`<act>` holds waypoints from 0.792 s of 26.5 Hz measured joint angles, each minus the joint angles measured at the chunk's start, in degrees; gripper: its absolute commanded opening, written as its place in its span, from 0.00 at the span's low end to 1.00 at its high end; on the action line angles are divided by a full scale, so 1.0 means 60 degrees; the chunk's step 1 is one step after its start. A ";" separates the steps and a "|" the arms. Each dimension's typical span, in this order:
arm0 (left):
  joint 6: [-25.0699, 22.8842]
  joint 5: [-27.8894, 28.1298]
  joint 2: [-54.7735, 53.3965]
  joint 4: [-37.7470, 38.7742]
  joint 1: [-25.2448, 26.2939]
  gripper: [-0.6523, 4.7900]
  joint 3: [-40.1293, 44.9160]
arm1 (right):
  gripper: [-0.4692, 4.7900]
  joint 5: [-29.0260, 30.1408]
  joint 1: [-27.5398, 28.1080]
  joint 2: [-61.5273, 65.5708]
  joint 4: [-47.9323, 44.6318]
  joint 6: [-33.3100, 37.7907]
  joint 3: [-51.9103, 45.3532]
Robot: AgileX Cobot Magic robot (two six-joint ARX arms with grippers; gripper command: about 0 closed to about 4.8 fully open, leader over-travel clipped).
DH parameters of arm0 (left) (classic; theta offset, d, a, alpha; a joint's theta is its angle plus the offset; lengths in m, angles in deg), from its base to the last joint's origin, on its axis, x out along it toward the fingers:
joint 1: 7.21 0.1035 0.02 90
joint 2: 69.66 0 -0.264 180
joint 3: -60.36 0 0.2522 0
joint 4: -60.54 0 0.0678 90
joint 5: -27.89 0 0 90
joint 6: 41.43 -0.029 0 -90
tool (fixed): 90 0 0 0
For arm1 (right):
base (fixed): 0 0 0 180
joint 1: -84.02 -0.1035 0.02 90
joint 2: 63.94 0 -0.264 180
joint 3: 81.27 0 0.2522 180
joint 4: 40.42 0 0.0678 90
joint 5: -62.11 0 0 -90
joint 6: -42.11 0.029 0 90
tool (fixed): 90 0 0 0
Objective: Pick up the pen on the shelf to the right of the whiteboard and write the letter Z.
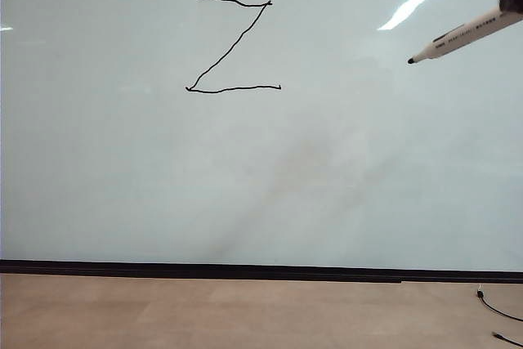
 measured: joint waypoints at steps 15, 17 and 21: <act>0.0000 0.0000 0.0000 0.0000 0.0000 0.11 0.0000 | 0.08 0.0000 0.0404 0.0000 -0.0011 0.0084 -0.0703; 0.0000 0.0000 0.0000 0.0000 0.0000 0.11 0.0000 | 0.08 -0.0138 0.0750 0.0000 0.0095 0.0051 -0.0703; 0.0004 0.0000 0.0000 0.0000 0.0000 0.11 0.0000 | 0.08 -0.0120 0.1942 0.0000 0.0095 0.0036 -0.0703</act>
